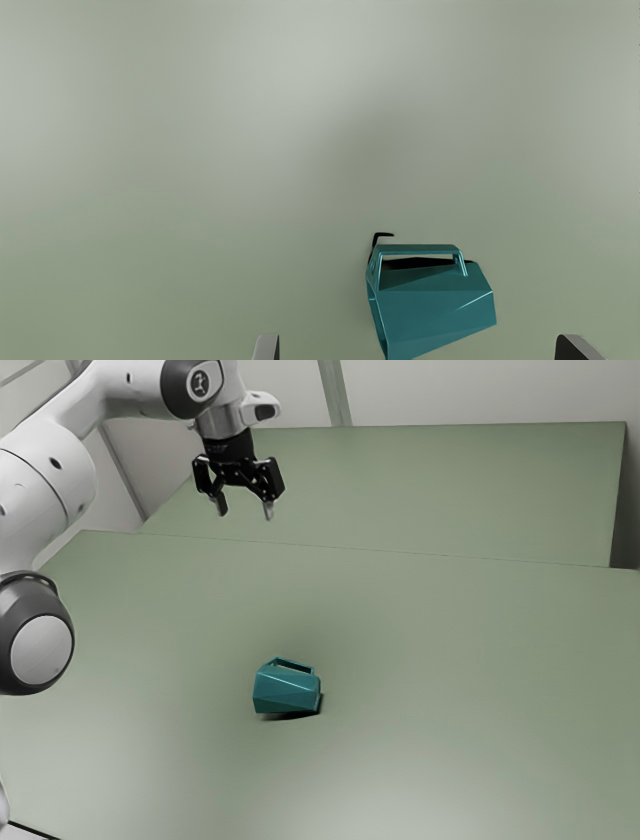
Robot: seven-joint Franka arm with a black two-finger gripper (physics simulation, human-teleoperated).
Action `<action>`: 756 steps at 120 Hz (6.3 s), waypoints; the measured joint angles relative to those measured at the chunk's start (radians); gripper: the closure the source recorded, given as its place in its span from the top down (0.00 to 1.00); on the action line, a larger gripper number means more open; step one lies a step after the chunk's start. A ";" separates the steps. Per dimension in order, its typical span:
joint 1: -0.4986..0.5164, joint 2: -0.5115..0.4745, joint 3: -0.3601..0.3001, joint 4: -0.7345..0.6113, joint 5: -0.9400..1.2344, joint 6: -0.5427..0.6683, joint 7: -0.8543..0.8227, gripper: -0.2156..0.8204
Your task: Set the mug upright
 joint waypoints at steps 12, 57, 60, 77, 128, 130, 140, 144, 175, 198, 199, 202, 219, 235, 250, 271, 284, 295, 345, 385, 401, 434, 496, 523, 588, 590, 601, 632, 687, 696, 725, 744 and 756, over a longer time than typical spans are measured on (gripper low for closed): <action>-0.005 -0.001 0.001 0.002 0.000 -0.001 0.000 0.79; -0.012 -0.099 0.011 -0.141 0.000 -0.010 -0.002 0.79; -0.009 -0.124 0.012 -0.190 -0.002 -0.005 -0.002 0.79; -0.010 -0.250 0.082 -0.431 -0.086 0.043 0.007 0.79; 0.040 -0.448 0.154 -1.004 -0.489 0.360 0.166 0.79; 0.038 -0.449 0.154 -1.018 -0.504 0.374 0.177 0.79; 0.030 -0.447 0.154 -1.071 -0.572 0.440 0.229 0.79; 0.030 -0.446 0.155 -1.088 -0.590 0.463 0.249 0.79; 0.027 -0.380 0.156 -1.127 -0.673 0.603 0.401 0.79; 0.018 -0.314 0.156 -1.127 -0.771 0.672 0.514 0.79; 0.018 -0.312 0.156 -1.127 -0.777 0.674 0.519 0.79; 0.016 -0.305 0.156 -1.127 -0.797 0.680 0.533 0.79; -0.003 -0.285 0.156 -1.126 -0.879 0.702 0.606 0.79; -0.028 -0.276 0.155 -1.127 -0.930 0.713 0.661 0.79; -0.032 -0.275 0.155 -1.136 -0.972 0.714 0.702 0.79; -0.028 -0.271 0.155 -1.162 -1.024 0.710 0.747 0.79; -0.029 -0.270 0.155 -1.178 -1.055 0.708 0.769 0.79; -0.028 -0.270 0.155 -1.188 -1.073 0.704 0.785 0.79; -0.027 -0.276 0.154 -1.202 -1.132 0.691 0.842 0.50; -0.032 -0.287 0.151 -1.194 -1.156 0.684 0.871 0.19; -0.040 -0.295 0.147 -1.190 -1.165 0.682 0.877 0.13; -0.043 -0.351 0.137 -1.159 -1.152 0.683 0.885 0.06; -0.047 -0.373 0.036 -0.908 -0.323 0.691 0.659 0.04; -0.060 -0.361 0.014 -0.903 -0.064 0.688 0.560 0.04; -0.024 -0.281 0.026 -0.907 0.045 0.702 0.423 0.04; -0.021 -0.280 0.026 -0.907 0.049 0.703 0.420 0.04; -0.016 -0.273 0.028 -0.906 0.064 0.711 0.410 0.04; -0.011 -0.244 0.029 -0.914 0.076 0.744 0.392 0.04; -0.013 -0.224 0.029 -0.953 0.078 0.802 0.366 0.04; -0.013 -0.230 0.029 -0.963 0.079 0.805 0.362 0.04; -0.013 -0.288 0.030 -1.039 0.080 0.811 0.348 0.04; -0.012 -0.298 0.030 -1.061 0.093 0.813 0.337 0.04; -0.013 -0.299 0.030 -1.064 0.098 0.813 0.331 0.04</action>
